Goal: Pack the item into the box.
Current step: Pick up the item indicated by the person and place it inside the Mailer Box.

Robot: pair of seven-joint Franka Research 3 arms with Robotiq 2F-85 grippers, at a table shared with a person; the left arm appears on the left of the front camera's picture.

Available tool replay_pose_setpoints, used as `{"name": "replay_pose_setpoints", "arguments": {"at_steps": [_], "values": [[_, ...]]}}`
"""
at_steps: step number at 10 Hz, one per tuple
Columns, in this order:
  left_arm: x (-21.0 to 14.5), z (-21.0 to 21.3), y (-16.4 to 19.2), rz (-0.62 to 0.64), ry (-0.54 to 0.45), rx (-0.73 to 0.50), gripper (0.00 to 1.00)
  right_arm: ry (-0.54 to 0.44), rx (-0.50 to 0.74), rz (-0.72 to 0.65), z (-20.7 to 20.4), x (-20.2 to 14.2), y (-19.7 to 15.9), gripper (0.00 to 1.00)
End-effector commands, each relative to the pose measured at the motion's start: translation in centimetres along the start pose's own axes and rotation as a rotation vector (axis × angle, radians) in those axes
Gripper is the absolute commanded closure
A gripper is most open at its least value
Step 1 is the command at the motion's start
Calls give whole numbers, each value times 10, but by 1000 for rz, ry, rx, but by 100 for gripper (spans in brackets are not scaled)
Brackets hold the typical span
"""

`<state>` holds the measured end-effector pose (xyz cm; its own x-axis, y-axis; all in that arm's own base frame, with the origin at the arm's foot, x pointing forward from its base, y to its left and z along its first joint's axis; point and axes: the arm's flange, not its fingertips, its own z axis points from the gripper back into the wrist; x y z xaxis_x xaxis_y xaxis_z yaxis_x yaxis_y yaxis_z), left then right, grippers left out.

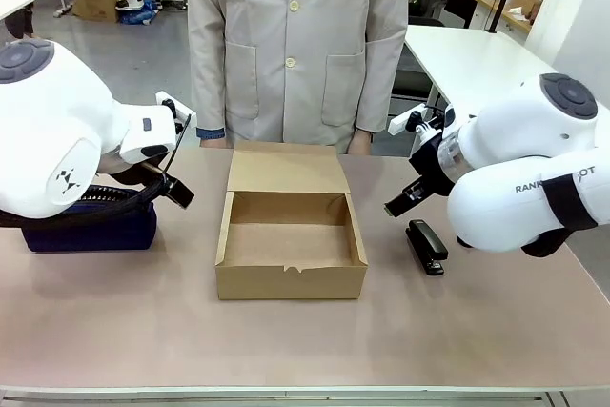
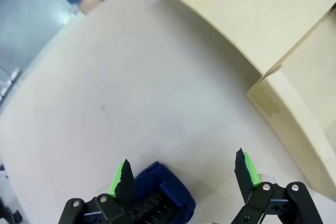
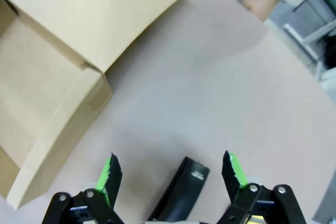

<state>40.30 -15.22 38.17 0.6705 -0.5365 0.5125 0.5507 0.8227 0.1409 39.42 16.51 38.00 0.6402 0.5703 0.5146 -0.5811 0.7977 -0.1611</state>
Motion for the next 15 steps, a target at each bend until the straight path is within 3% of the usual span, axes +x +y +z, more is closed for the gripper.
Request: {"name": "replay_pose_setpoints", "arguments": {"at_steps": [1,2,3,4,5,6,7,8,9,10,12,13,15], "values": [[-7,117,-15,-54,-95,70,0,-87,-75,8,106,-5,-2,0],[-29,175,-28,-65,-169,152,0,-132,-118,33,158,-24,-1,0],[-46,200,-38,-59,-229,186,0,-175,-101,2,179,-38,3,0],[-42,185,-36,-17,-195,235,0,-146,-150,-51,167,-36,9,0],[38,156,-8,-73,-182,137,0,-151,-93,10,139,26,-17,0],[35,201,-15,-65,-219,186,0,-176,-115,-7,177,22,-16,0],[33,195,-6,-54,-182,72,0,-185,-48,-101,181,18,-26,0],[25,207,12,48,-146,-107,0,-169,78,-308,195,4,-51,0],[11,216,39,291,100,-216,0,-137,300,-561,212,-18,-83,0],[-19,225,71,464,148,-392,0,-88,460,-873,226,-45,-120,0],[-76,234,130,878,-27,-580,0,-80,633,-1158,228,-100,-174,0],[-120,234,166,1006,-149,-765,0,-71,762,-1262,219,-136,-209,0],[-178,219,194,1188,-332,-896,0,-121,848,-1414,209,-186,-245,0]]}}
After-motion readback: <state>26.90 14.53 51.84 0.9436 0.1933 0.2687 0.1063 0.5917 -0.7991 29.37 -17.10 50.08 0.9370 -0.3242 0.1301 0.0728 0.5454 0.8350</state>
